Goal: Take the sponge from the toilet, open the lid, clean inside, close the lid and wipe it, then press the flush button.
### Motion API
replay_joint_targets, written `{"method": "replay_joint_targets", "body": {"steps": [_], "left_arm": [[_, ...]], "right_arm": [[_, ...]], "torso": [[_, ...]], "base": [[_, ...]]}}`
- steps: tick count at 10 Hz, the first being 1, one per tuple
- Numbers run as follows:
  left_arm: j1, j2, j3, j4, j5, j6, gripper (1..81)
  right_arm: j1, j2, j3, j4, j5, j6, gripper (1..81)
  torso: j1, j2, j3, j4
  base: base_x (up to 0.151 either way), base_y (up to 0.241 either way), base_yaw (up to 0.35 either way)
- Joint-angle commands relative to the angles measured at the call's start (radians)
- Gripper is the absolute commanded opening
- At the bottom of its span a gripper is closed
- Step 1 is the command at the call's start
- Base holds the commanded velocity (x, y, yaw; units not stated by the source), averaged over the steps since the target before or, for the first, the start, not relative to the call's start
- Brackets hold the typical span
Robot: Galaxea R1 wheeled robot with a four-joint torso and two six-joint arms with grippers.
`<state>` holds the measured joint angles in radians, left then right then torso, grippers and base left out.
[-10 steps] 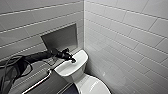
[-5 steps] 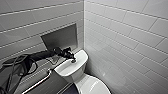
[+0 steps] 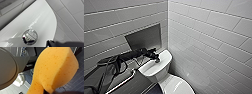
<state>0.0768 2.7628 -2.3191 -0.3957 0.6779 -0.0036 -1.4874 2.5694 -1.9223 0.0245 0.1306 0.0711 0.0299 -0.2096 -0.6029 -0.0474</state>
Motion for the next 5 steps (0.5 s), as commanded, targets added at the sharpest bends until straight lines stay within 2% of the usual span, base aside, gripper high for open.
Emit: {"method": "replay_joint_targets", "body": {"steps": [1,5], "left_arm": [[-0.189,0.008,-0.083,0.051,0.009,0.013,1.0],[-0.189,0.031,-0.144,0.086,-0.023,0.013,1.0]], "right_arm": [[0.0,-0.024,0.017,-0.009,-0.075,0.001,1.0],[-0.001,-0.024,0.016,-0.009,-0.075,0.001,1.0]], "torso": [[0.0,0.0,0.0,0.0],[0.0,0.0,0.0,0.0]], "base": [[0.0,0.0,0.0],[0.0,0.0,0.0]]}}
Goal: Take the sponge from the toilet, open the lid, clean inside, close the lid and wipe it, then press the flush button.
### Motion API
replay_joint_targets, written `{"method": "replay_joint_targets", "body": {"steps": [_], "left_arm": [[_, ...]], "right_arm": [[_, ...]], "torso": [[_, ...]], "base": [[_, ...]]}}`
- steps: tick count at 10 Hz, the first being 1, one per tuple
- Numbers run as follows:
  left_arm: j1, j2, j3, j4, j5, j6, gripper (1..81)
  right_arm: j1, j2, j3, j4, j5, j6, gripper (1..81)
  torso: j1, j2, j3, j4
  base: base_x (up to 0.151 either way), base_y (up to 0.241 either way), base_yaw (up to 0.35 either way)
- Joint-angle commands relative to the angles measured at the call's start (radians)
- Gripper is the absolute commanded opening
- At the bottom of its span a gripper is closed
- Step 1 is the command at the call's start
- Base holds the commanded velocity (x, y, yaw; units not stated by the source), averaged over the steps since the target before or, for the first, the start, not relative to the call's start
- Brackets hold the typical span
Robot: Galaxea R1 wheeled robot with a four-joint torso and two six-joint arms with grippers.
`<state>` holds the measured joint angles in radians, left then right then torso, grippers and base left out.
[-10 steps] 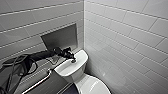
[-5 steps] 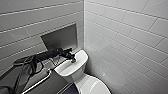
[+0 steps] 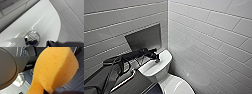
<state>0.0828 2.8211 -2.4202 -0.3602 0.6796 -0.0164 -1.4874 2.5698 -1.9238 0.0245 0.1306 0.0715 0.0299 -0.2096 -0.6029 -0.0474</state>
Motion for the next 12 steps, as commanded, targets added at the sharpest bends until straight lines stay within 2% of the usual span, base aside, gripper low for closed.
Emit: {"method": "replay_joint_targets", "body": {"steps": [1,2,3,4,5,9,11,12], "left_arm": [[-0.195,-0.027,-0.056,0.052,-0.035,0.026,1.0],[-0.191,-0.027,-0.071,0.061,-0.037,0.026,1.0],[-0.186,-0.027,-0.088,0.072,-0.037,0.026,1.0],[-0.18,-0.029,-0.097,0.072,-0.038,0.026,1.0],[-0.176,-0.029,-0.105,0.072,-0.04,0.026,1.0],[-0.14,-0.035,-0.106,0.073,-0.078,0.026,1.0],[-0.1,-0.049,-0.108,0.081,-0.137,0.026,1.0],[-0.079,-0.06,-0.106,0.083,-0.189,0.026,1.0]], "right_arm": [[-0.001,-0.023,0.017,-0.009,-0.075,0.001,1.0],[-0.001,-0.021,0.013,-0.009,-0.075,0.001,1.0],[0.0,-0.017,0.007,-0.009,-0.075,0.004,1.0],[0.0,-0.012,0.005,-0.009,-0.075,0.004,1.0],[0.0,-0.011,0.003,-0.011,-0.075,0.004,1.0],[-0.003,-0.006,-0.004,-0.011,-0.075,0.004,1.0],[-0.008,0.009,-0.03,-0.011,-0.075,0.004,1.0],[-0.009,0.022,-0.052,-0.012,-0.075,0.004,1.0]], "torso": [[0.0,0.0,0.0,0.0],[0.0,0.0,0.0,0.0],[0.0,0.0,-0.06,0.0],[0.0,0.0,-0.094,0.0],[-0.001,0.0,-0.015,0.0],[0.0,0.0,-0.033,0.0],[0.0,0.0,-0.033,0.0],[0.0,0.0,-0.033,0.0]], "base": [[0.0,0.0,0.0],[0.0,0.0,0.0],[0.0,0.0,0.0],[0.0,0.0,0.0],[0.0,0.0,0.0],[0.0,0.0,0.0],[0.0,0.0,0.0],[0.0,0.0,0.0]]}}
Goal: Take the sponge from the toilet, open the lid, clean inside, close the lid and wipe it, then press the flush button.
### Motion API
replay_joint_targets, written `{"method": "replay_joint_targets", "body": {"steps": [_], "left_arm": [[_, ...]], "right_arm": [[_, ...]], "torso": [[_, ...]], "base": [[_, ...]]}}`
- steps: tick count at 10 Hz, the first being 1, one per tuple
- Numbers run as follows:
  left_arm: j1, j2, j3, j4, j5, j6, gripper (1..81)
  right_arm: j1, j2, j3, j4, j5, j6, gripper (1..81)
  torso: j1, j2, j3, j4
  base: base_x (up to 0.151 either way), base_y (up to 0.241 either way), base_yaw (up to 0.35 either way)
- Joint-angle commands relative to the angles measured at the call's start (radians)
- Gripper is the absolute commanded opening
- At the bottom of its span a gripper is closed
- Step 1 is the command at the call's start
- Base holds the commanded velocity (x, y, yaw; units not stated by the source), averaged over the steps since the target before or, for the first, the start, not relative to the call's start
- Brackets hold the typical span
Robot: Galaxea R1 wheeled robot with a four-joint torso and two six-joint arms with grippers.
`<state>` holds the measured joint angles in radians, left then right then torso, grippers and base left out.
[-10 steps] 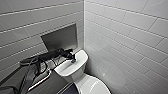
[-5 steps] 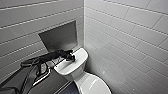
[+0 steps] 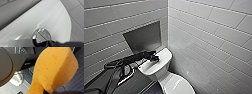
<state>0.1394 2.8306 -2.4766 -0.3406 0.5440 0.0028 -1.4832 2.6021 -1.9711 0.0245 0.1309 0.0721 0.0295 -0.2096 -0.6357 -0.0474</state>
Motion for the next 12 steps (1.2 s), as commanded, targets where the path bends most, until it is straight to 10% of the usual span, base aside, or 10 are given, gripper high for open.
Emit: {"method": "replay_joint_targets", "body": {"steps": [1,8,12], "left_arm": [[-0.119,-0.075,-0.051,0.063,-0.084,0.006,1.0],[-0.098,-0.069,-0.036,0.072,-0.093,0.006,1.0],[-0.209,-0.167,0.281,0.015,-0.009,-0.012,1.0]], "right_arm": [[-0.013,-0.003,-0.015,-0.012,-0.076,0.003,1.0],[-0.009,0.025,-0.043,-0.015,-0.076,0.003,1.0],[-0.006,0.034,-0.049,-0.017,-0.077,0.002,1.0]], "torso": [[0.0,0.0,0.0,0.0],[0.0,0.0,0.0,0.0],[0.0,0.0,0.0,0.0]], "base": [[0.0,0.0,0.0],[0.0,0.0,0.0],[0.0,0.0,0.0]]}}
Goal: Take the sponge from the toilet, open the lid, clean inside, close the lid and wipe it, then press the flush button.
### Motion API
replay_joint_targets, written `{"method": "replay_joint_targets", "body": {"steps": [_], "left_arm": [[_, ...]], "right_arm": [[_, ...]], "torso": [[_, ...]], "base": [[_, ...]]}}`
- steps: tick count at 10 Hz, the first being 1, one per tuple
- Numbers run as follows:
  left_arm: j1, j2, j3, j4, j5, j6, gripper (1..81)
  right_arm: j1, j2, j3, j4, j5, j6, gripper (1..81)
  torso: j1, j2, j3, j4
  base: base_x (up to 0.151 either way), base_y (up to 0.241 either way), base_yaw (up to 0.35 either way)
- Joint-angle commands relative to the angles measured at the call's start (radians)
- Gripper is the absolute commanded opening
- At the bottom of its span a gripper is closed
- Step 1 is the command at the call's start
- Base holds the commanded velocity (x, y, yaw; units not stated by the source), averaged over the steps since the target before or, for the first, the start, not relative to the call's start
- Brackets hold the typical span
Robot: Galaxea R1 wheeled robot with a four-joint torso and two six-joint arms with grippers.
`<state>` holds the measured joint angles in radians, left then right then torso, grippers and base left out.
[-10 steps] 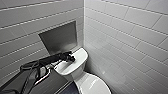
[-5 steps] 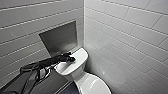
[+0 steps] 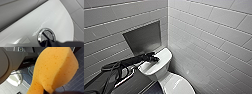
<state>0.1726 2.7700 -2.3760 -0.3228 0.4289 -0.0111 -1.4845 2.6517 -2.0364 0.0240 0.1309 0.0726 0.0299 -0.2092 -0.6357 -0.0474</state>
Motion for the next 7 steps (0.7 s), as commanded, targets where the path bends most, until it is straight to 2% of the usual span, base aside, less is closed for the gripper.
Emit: {"method": "replay_joint_targets", "body": {"steps": [1,5,7], "left_arm": [[-0.256,-0.134,0.238,-0.001,0.108,-0.023,1.0],[-0.31,-0.337,0.664,0.013,0.103,-0.073,1.0],[-0.267,-0.414,0.794,0.016,0.106,-0.075,1.0]], "right_arm": [[-0.003,-0.016,0.016,-0.018,-0.077,0.001,1.0],[0.006,-0.008,0.013,-0.019,-0.079,0.001,1.0],[0.012,-0.008,0.016,-0.016,-0.079,0.001,1.0]], "torso": [[0.0,0.0,0.0,0.0],[0.0,0.0,0.0,0.0],[0.0,0.0,0.0,0.0]], "base": [[0.0,0.0,0.0],[0.0,0.0,0.0],[0.0,0.0,0.0]]}}
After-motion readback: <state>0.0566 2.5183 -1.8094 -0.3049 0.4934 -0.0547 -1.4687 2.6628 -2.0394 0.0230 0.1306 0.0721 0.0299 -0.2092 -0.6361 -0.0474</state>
